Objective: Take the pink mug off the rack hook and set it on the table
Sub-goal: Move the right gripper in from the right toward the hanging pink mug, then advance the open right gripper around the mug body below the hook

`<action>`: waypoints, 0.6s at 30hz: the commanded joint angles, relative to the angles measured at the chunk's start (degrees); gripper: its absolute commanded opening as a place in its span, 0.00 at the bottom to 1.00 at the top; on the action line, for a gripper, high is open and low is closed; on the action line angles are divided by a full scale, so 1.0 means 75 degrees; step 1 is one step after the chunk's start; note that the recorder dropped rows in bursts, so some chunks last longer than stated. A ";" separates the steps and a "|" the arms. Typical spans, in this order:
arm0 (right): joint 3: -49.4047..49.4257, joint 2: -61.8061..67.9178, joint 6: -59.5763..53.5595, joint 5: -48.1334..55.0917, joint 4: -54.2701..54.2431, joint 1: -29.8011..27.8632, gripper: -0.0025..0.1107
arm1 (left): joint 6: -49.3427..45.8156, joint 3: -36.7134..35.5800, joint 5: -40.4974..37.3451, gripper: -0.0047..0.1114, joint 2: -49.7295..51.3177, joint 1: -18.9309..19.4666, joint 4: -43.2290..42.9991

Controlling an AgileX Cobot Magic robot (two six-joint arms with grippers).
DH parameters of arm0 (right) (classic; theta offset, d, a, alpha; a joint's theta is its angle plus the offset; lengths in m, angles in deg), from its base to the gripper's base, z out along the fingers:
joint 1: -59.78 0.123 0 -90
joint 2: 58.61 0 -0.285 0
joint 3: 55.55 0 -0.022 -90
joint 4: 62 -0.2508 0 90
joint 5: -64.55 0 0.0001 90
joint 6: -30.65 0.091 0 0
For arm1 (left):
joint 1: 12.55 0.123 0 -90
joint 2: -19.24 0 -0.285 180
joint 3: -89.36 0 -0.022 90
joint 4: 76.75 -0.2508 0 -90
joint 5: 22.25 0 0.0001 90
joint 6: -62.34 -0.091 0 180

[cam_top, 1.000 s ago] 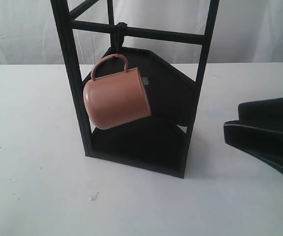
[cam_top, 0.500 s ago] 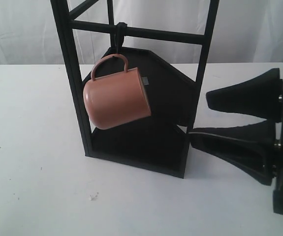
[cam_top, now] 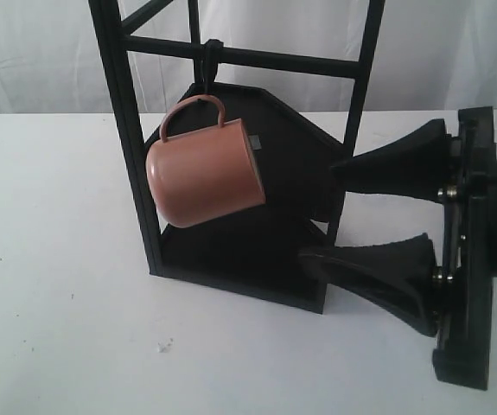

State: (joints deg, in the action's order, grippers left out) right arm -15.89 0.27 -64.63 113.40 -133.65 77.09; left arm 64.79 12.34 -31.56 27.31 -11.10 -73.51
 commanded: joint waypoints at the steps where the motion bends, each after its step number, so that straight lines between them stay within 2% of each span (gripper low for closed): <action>1: -0.0033 0.0070 -0.0066 -0.0632 0.0111 0.0696 0.61 | 0.0025 -0.0026 0.0031 0.04 -0.0038 0.0029 0.0015; 4: -0.0016 0.0308 0.0072 -0.1736 0.0058 0.1118 0.61 | 0.0025 -0.0026 0.0031 0.04 -0.0038 0.0029 0.0015; 7: -0.0016 0.0724 0.0086 -0.1796 -0.0070 0.1572 0.61 | 0.0025 -0.0026 0.0031 0.04 -0.0038 0.0029 0.0015; 10: -0.0016 0.0978 0.0352 -0.3198 -0.0326 0.2119 0.61 | 0.0025 -0.0026 0.0031 0.04 -0.0038 0.0029 0.0015; 18: -0.0016 0.1525 0.0380 -0.5106 -0.0525 0.3334 0.61 | 0.0025 -0.0026 0.0031 0.04 -0.0038 0.0029 0.0015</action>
State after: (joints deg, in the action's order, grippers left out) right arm -15.89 10.95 -62.26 79.30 -136.62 100.47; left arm 64.79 12.34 -31.56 27.31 -11.10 -73.51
